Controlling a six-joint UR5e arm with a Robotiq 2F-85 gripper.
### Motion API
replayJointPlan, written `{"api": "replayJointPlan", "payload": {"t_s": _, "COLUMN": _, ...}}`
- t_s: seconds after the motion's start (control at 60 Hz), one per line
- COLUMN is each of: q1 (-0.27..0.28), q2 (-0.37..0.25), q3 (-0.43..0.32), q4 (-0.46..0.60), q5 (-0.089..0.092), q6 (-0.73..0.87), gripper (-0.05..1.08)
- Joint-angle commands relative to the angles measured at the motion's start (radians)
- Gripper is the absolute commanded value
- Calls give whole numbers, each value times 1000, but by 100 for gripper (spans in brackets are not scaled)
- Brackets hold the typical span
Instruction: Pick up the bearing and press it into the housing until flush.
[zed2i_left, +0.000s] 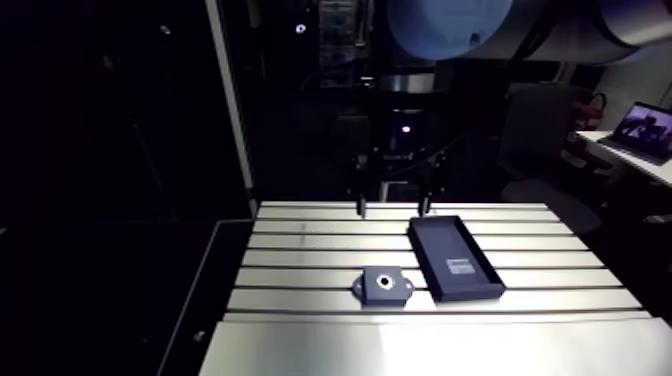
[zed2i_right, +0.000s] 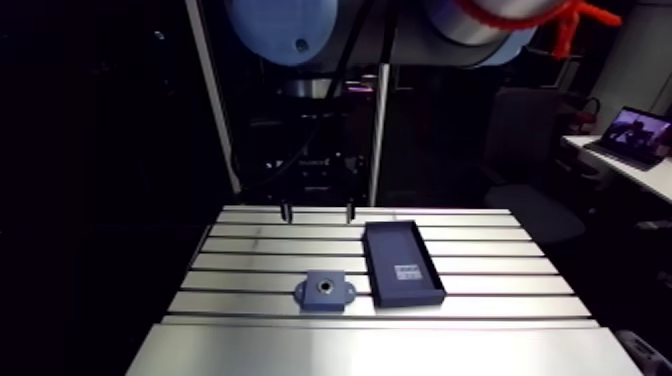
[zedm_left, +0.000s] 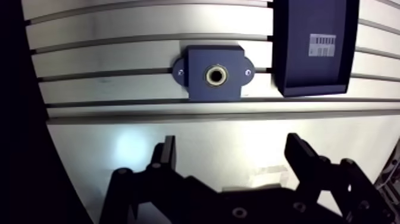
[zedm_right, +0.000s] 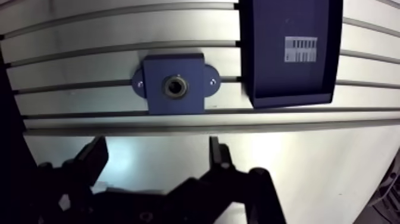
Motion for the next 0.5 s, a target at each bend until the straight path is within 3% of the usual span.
{"api": "replayJointPlan", "payload": {"t_s": 0.017, "q1": 14, "q2": -41, "q3": -134, "q4": 161, "q5": 0, "q6": -1, "gripper": 1}}
{"api": "replayJointPlan", "payload": {"t_s": 0.5, "q1": 4, "q2": -60, "q3": -255, "q4": 254, "q5": 0, "q6": -40, "gripper": 1}}
